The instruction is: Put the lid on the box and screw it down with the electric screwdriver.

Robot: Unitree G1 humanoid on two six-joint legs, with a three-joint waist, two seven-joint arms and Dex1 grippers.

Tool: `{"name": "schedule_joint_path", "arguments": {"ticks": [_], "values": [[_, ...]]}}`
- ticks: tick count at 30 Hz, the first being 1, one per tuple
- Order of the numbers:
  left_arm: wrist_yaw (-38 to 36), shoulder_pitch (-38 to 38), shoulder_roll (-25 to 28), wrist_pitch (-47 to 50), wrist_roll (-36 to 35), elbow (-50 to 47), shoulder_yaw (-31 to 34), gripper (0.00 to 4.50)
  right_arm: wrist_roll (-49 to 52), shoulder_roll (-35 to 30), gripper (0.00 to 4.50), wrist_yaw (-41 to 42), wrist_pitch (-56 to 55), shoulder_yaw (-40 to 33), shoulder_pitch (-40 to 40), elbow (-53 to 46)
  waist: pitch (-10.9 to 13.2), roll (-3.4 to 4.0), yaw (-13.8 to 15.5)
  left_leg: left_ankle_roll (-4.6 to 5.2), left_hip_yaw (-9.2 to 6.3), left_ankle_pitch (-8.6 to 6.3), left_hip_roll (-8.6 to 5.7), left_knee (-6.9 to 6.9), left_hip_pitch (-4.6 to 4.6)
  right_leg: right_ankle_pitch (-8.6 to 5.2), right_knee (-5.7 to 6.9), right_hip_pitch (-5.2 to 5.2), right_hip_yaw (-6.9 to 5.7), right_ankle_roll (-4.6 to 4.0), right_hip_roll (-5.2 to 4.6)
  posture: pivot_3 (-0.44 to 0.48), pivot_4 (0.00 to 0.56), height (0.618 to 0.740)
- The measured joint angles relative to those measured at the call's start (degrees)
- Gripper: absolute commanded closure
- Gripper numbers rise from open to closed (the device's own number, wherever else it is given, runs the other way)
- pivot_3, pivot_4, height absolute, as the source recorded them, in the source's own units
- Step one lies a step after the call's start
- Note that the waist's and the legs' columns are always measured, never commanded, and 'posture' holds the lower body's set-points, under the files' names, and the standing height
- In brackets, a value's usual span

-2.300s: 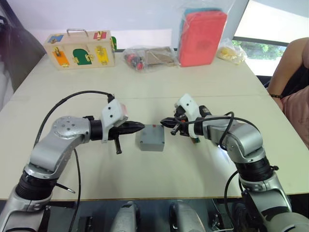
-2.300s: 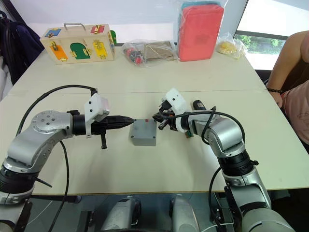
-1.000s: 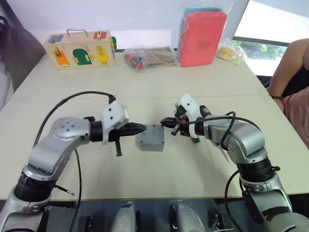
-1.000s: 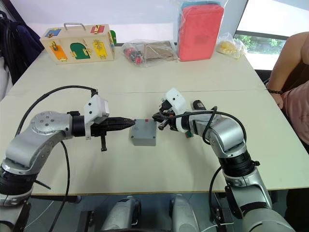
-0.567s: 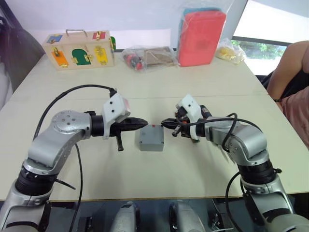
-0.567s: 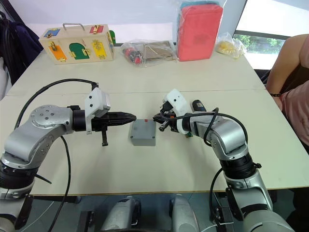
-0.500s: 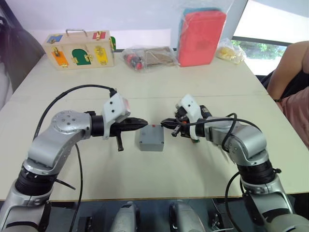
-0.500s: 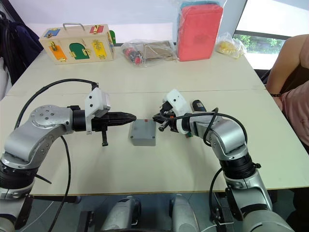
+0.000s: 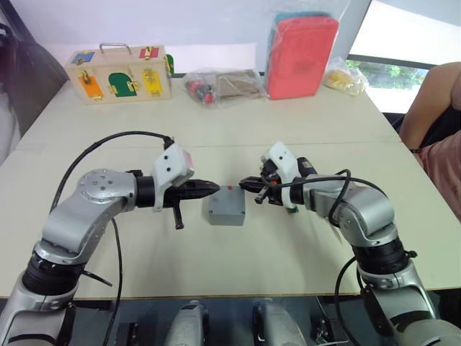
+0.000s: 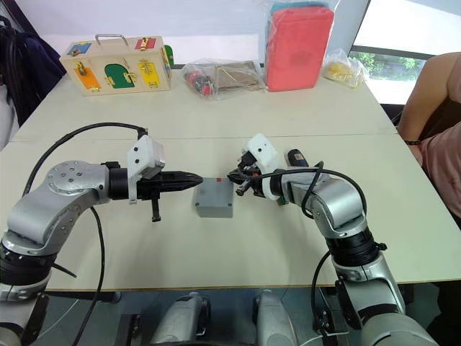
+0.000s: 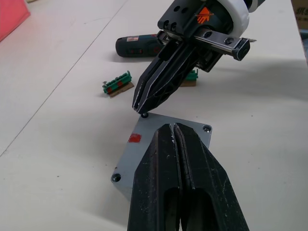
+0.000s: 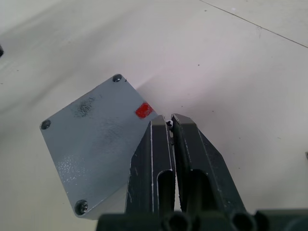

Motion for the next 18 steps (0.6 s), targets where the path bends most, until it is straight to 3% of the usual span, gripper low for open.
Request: {"name": "schedule_joint_path", "arguments": {"ticks": [11,14,18], "values": [[-0.5,1.4,0.8,-1.3,0.1,0.1,0.0,4.5,-0.2,0.4,4.4,-0.1,-1.3,0.4,1.5,0.8,0.0,0.0,0.0,0.0,0.0,0.0,0.0,0.0,0.0,0.0,0.0,0.0,0.0,0.0,0.0,0.0,0.15,0.73],[-0.8,2.7,1.7,-2.0,0.2,0.4,0.1,4.5,-0.1,0.4,3.61,0.0,-1.3,0.4,1.6,0.7,0.0,0.0,0.0,0.0,0.0,0.0,0.0,0.0,0.0,0.0,0.0,0.0,0.0,0.0,0.0,0.0,0.15,0.73],[-1.3,3.0,2.3,-2.4,0.2,0.4,0.2,4.5,0.7,0.2,1.9,0.6,-0.8,0.4,2.1,0.4,0.0,0.0,0.1,0.0,0.0,0.0,0.0,0.0,0.0,0.0,0.0,0.0,0.0,0.0,-0.01,0.0,0.15,0.73]]}}
